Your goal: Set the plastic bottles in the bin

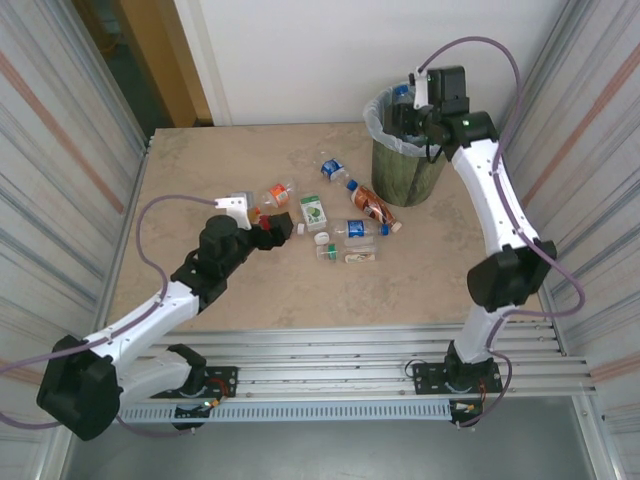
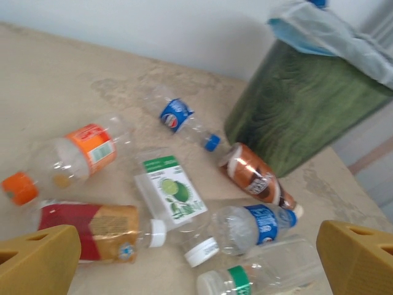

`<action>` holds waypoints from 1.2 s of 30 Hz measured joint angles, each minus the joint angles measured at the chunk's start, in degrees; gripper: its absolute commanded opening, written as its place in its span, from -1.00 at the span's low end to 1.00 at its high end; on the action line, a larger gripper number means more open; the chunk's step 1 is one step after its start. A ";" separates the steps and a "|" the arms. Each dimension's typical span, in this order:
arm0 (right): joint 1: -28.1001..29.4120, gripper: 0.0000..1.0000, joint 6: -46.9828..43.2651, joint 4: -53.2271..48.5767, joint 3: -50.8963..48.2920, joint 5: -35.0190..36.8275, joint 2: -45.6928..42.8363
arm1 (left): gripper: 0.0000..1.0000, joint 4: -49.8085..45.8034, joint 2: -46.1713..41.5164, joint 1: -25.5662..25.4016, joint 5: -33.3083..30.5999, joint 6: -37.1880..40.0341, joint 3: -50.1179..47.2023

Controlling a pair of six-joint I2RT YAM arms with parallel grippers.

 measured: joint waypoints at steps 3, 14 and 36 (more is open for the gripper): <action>3.17 0.57 0.00 1.44 -8.28 0.24 -7.08 | 0.98 -3.10 0.87 2.19 -0.70 -3.06 0.17; 15.58 0.81 -0.26 0.33 -28.70 5.01 -20.13 | 0.97 -11.13 2.36 6.84 -0.85 -10.25 0.72; 24.37 0.97 -4.52 -6.49 -33.09 6.38 -2.16 | 0.98 -11.89 2.62 8.07 -0.42 -12.26 0.26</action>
